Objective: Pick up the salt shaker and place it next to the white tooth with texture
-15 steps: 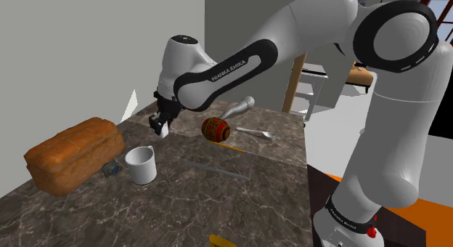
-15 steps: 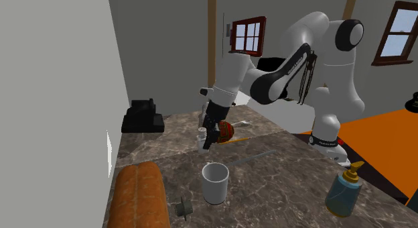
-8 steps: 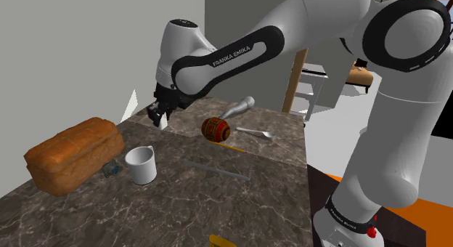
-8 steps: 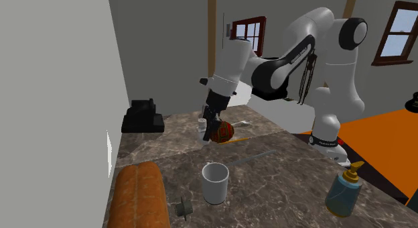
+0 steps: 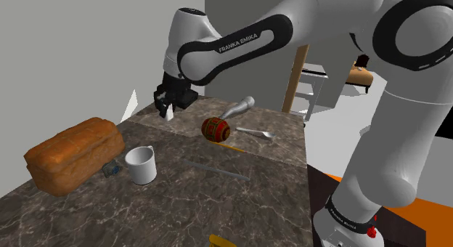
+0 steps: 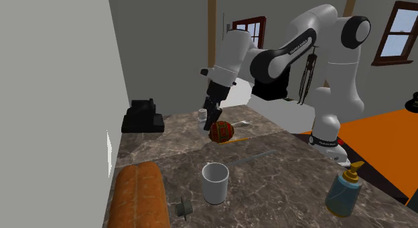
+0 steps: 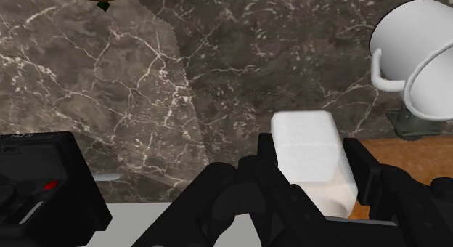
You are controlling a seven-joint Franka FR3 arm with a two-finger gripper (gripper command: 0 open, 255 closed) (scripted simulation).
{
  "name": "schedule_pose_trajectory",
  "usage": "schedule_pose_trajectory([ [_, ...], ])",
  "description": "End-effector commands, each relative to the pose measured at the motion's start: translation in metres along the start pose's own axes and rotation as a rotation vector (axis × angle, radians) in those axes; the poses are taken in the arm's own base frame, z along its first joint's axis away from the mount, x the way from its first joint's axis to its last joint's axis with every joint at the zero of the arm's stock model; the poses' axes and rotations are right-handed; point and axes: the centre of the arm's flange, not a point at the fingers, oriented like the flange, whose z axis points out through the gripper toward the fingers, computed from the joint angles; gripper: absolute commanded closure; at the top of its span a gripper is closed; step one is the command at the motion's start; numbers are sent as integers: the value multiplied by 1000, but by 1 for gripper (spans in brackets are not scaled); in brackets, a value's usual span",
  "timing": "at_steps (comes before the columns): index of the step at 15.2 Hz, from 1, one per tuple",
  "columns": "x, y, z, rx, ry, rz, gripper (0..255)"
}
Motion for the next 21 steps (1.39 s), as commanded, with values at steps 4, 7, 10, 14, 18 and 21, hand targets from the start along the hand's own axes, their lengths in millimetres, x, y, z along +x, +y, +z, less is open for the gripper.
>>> schedule_pose_trajectory([
  [4, -20, 61, -11, 0, 0, 0, 255],
  [7, -32, 98, -16, 0, 0, 0, 255],
  [10, -45, 135, -22, 0, 0, 0, 255],
  [14, -61, 185, -29, 0, 0, 0, 255],
  [18, -77, 235, -36, 0, 0, 0, 255],
  [21, -89, 272, -42, 0, 0, 0, 255],
])
